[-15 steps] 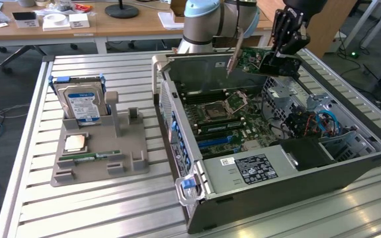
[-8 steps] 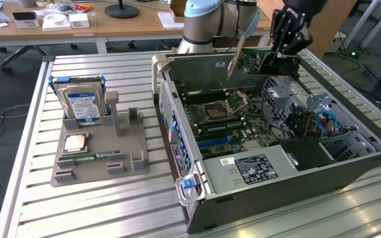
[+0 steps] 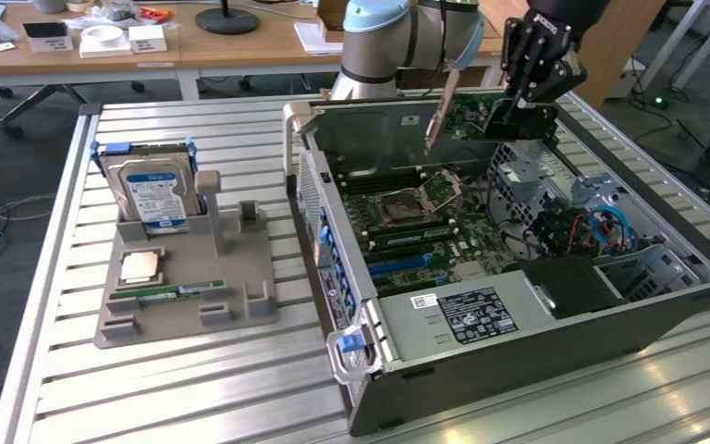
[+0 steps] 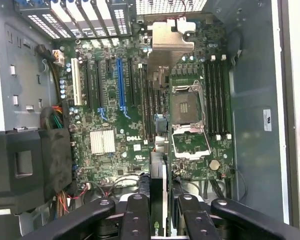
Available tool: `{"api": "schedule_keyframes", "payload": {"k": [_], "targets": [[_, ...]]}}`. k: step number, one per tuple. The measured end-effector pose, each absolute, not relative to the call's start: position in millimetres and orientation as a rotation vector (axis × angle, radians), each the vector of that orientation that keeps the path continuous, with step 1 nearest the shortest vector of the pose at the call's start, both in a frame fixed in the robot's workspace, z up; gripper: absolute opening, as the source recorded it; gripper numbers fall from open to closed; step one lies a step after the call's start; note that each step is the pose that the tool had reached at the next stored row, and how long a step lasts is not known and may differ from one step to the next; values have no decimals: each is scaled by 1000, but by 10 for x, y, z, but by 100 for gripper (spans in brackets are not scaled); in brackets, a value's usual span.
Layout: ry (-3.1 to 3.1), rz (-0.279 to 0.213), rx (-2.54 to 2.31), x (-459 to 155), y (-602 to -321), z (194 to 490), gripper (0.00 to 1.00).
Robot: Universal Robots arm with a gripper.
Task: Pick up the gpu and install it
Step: 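Insert the gpu into the slot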
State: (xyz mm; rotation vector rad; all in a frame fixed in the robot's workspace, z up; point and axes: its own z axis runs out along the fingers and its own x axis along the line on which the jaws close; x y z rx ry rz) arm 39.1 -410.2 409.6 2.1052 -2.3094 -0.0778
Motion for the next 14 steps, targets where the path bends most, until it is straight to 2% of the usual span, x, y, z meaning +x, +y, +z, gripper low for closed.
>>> {"api": "schedule_keyframes", "payload": {"k": [14], "targets": [[-2290,-78,2126,390,-4102,4094,26]]}}
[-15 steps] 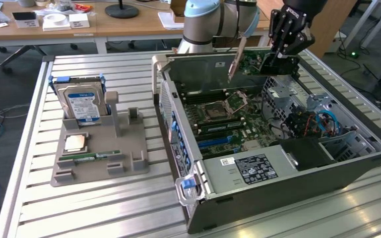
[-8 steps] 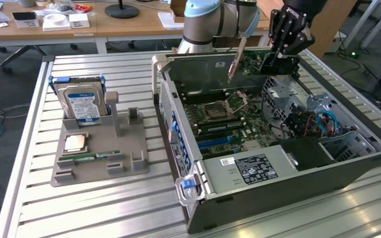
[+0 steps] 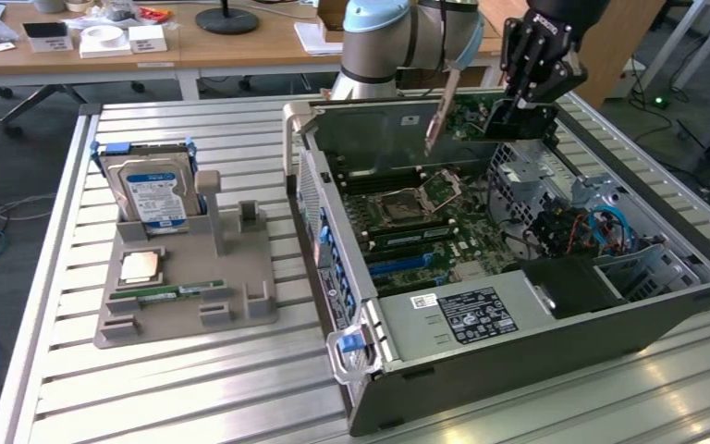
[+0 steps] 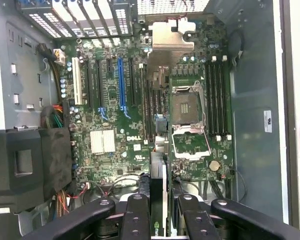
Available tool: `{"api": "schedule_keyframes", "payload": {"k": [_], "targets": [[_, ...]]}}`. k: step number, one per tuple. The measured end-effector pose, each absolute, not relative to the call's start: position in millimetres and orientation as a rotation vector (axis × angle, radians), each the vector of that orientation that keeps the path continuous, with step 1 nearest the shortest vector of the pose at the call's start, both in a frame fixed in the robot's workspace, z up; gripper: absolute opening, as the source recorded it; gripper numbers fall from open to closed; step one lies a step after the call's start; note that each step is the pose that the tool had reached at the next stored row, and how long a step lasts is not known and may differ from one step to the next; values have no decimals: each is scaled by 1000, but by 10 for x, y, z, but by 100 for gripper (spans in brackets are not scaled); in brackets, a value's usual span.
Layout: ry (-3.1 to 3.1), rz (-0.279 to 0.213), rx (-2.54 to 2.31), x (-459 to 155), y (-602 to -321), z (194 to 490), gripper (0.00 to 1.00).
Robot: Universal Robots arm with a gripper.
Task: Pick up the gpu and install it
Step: 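Insert the gpu into the slot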
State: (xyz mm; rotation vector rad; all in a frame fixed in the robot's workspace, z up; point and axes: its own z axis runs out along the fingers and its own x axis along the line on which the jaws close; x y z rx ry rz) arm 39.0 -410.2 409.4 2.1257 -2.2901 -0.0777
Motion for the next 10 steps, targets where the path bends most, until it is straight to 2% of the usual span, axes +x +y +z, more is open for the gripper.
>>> {"api": "schedule_keyframes", "payload": {"k": [10], "targets": [[-2233,-70,2187,355,-4102,4016,26]]}}
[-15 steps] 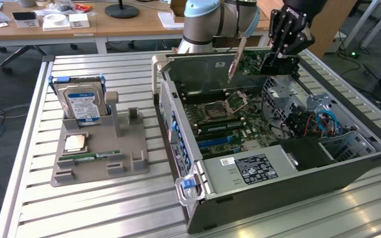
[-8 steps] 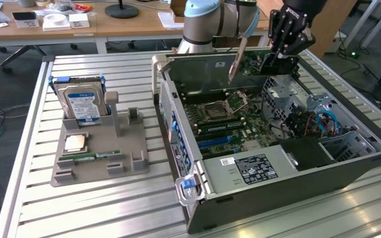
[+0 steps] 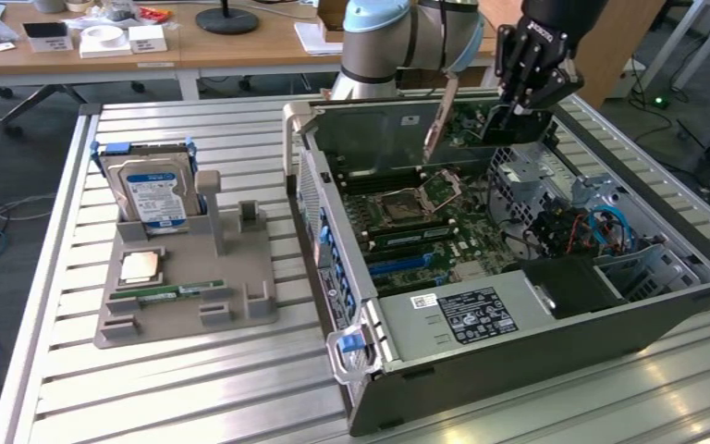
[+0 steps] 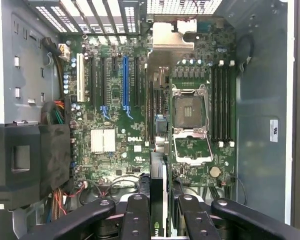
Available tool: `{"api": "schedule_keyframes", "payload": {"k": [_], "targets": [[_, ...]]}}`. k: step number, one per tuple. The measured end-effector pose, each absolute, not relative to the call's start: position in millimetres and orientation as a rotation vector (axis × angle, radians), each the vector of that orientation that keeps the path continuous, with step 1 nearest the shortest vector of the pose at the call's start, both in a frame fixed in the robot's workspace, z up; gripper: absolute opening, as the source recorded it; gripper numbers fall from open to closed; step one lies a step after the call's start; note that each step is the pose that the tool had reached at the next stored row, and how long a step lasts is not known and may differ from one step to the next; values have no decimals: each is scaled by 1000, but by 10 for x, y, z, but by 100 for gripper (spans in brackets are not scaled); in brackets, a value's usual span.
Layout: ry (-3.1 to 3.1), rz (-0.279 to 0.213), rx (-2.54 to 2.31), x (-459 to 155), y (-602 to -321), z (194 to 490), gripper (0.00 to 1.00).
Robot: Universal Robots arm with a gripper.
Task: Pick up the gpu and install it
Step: 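Insert the gpu into the slot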
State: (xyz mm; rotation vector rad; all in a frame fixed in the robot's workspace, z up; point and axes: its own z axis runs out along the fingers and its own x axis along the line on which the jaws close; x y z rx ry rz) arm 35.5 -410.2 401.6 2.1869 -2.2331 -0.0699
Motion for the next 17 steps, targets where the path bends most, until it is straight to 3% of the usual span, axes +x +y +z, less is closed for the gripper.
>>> {"api": "schedule_keyframes", "payload": {"k": [17], "targets": [[-2218,-32,2236,310,-4102,3915,26]]}}
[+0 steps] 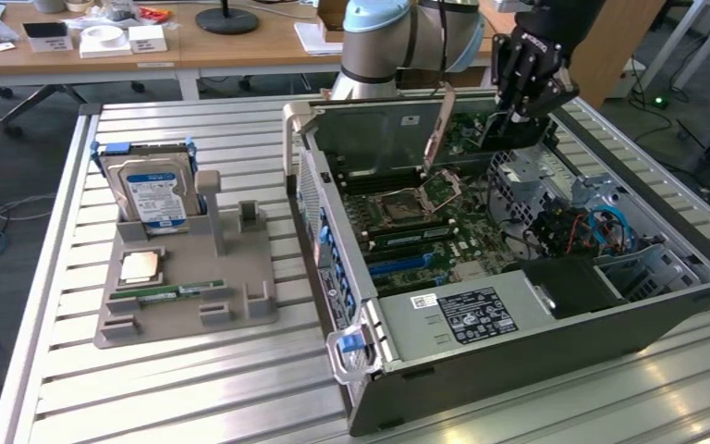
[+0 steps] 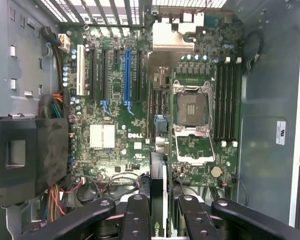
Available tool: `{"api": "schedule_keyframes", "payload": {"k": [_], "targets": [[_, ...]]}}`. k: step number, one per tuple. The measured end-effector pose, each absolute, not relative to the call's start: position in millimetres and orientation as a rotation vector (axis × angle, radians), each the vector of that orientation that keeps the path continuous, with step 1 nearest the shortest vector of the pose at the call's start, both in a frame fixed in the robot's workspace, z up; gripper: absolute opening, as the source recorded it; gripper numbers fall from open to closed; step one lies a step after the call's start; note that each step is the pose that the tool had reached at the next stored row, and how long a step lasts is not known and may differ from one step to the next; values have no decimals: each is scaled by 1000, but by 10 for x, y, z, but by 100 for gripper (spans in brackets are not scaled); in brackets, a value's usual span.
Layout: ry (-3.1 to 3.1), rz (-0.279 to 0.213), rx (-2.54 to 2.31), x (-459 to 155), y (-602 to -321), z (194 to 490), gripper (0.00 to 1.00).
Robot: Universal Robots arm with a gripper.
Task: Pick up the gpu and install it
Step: 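Insert the gpu into the slot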
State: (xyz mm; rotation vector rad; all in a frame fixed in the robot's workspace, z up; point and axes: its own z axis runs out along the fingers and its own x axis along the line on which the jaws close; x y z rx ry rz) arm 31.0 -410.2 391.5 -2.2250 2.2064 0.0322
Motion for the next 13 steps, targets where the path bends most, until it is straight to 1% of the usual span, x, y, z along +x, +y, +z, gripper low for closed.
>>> {"api": "schedule_keyframes", "payload": {"k": [3,13], "targets": [[2200,17,-2219,297,-4102,3895,26],[2236,16,-2181,256,-4107,3864,26]]}}
